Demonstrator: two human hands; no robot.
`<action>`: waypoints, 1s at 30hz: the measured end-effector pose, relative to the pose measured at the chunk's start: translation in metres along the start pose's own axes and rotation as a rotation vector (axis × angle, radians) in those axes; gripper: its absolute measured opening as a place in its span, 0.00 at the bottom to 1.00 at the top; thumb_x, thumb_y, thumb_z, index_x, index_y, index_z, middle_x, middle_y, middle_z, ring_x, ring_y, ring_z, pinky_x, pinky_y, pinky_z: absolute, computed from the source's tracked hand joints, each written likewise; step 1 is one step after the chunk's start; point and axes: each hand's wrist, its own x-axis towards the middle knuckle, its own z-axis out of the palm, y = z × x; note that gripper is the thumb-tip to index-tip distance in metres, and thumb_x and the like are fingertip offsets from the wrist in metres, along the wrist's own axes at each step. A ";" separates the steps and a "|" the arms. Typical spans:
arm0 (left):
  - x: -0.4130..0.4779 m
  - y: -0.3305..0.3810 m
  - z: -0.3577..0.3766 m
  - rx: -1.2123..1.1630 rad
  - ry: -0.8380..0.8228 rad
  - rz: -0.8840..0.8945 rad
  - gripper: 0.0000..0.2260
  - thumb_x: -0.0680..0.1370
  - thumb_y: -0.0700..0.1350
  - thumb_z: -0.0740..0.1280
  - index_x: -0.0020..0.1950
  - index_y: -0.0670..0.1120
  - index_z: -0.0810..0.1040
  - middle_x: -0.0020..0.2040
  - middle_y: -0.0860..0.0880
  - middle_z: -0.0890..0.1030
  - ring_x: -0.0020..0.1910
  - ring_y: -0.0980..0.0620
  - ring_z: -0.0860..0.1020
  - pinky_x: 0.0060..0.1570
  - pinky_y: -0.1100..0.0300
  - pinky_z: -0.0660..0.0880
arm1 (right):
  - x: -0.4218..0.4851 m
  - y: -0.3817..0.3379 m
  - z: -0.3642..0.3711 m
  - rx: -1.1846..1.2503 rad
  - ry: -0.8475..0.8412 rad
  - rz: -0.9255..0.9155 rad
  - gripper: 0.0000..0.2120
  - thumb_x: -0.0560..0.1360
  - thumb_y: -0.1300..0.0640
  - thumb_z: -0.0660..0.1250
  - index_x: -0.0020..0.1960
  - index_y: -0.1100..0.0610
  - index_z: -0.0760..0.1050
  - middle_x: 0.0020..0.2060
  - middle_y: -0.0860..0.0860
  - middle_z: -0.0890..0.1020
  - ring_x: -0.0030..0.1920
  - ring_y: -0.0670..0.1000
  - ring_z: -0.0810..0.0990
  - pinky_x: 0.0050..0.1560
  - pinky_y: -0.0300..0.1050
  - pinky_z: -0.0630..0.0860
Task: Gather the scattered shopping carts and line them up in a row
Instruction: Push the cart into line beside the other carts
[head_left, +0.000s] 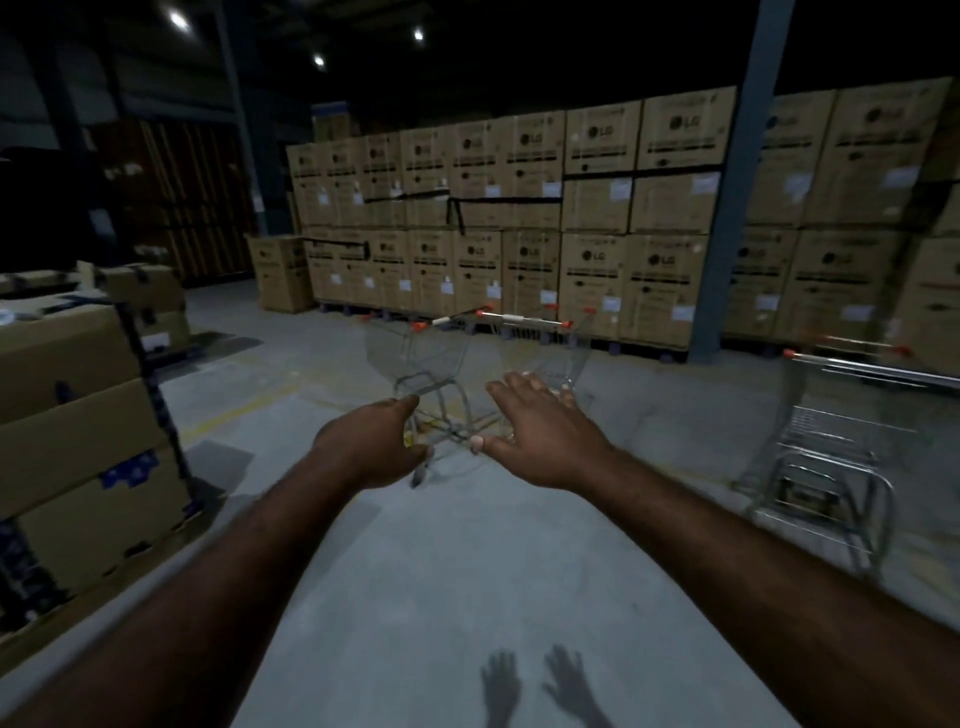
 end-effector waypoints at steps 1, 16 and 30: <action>0.022 0.002 0.004 0.006 -0.006 0.011 0.37 0.77 0.64 0.66 0.81 0.52 0.56 0.78 0.49 0.67 0.73 0.46 0.69 0.64 0.52 0.72 | 0.015 0.011 0.005 -0.007 -0.007 0.007 0.37 0.80 0.34 0.57 0.81 0.50 0.51 0.81 0.52 0.53 0.81 0.54 0.49 0.77 0.64 0.47; 0.402 0.044 0.075 0.103 -0.062 0.047 0.36 0.78 0.63 0.65 0.80 0.48 0.58 0.78 0.46 0.65 0.75 0.44 0.67 0.68 0.47 0.71 | 0.322 0.243 0.055 -0.021 -0.036 -0.013 0.39 0.79 0.35 0.59 0.82 0.51 0.50 0.82 0.53 0.51 0.81 0.54 0.48 0.76 0.65 0.47; 0.714 -0.015 0.149 0.075 -0.068 0.028 0.35 0.77 0.64 0.65 0.78 0.47 0.62 0.76 0.46 0.69 0.72 0.45 0.71 0.64 0.45 0.74 | 0.608 0.360 0.135 -0.070 -0.096 -0.067 0.40 0.79 0.33 0.58 0.82 0.53 0.49 0.82 0.54 0.49 0.81 0.55 0.47 0.77 0.67 0.48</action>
